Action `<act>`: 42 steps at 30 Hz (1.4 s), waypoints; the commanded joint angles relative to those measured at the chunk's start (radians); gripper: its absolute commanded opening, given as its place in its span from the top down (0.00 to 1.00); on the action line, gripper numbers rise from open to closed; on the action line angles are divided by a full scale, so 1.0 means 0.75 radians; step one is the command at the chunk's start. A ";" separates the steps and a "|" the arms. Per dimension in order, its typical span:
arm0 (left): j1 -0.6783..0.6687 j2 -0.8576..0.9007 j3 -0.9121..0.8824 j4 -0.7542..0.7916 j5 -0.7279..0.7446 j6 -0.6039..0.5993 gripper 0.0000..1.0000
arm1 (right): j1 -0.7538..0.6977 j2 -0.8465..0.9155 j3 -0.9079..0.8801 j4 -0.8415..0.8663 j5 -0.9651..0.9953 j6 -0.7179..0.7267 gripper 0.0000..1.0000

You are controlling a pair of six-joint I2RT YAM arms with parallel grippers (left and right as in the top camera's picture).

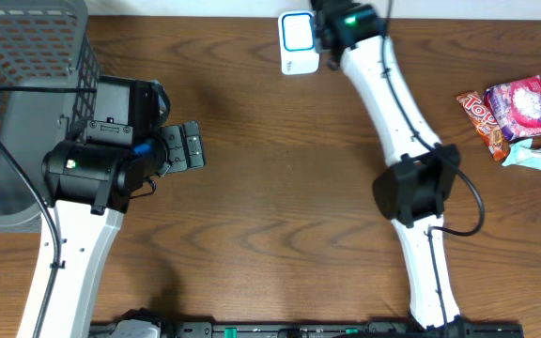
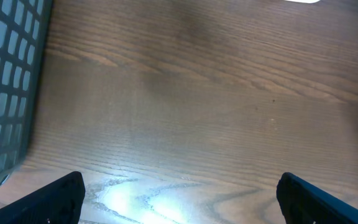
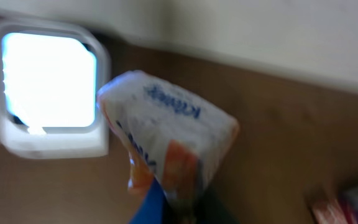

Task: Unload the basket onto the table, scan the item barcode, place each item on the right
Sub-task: 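Move the Kleenex pack right and set it by the snack packs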

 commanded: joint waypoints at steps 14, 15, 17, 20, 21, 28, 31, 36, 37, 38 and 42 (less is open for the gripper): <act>0.002 0.003 -0.002 -0.003 -0.017 0.008 0.02 | -0.478 -0.022 -0.056 -0.781 0.035 0.128 0.99; 0.002 0.003 -0.002 -0.003 -0.017 0.008 0.02 | -0.516 -0.022 -0.085 -0.780 0.036 0.123 0.99; 0.002 0.003 -0.002 -0.003 -0.017 0.008 0.02 | -0.564 -0.022 -0.130 -0.769 0.036 0.113 0.99; 0.002 0.003 -0.002 -0.003 -0.017 0.008 0.02 | -0.632 -0.022 -0.200 -0.755 0.035 0.114 0.99; 0.002 0.003 -0.002 -0.003 -0.017 0.008 0.02 | -0.655 -0.022 -0.224 -0.756 0.035 0.114 0.99; 0.002 0.003 -0.002 -0.003 -0.017 0.008 0.02 | -0.759 -0.022 -0.329 -0.803 0.046 0.234 0.99; 0.002 0.003 -0.002 -0.003 -0.017 0.008 0.02 | -0.810 -0.023 -0.329 -0.818 0.046 0.304 0.99; 0.002 0.003 -0.002 -0.003 -0.017 0.008 0.02 | -0.888 -0.023 -0.329 -0.819 0.045 0.309 0.99; 0.002 0.003 -0.002 -0.003 -0.017 0.008 0.02 | -0.897 -0.023 -0.329 -0.819 0.045 0.309 0.96; 0.002 0.003 -0.002 -0.003 -0.017 0.008 0.02 | -0.906 -0.023 -0.329 -0.818 0.045 0.309 0.85; 0.002 0.003 -0.002 -0.003 -0.017 0.008 0.02 | -0.926 -0.023 -0.329 -0.812 0.044 0.340 0.62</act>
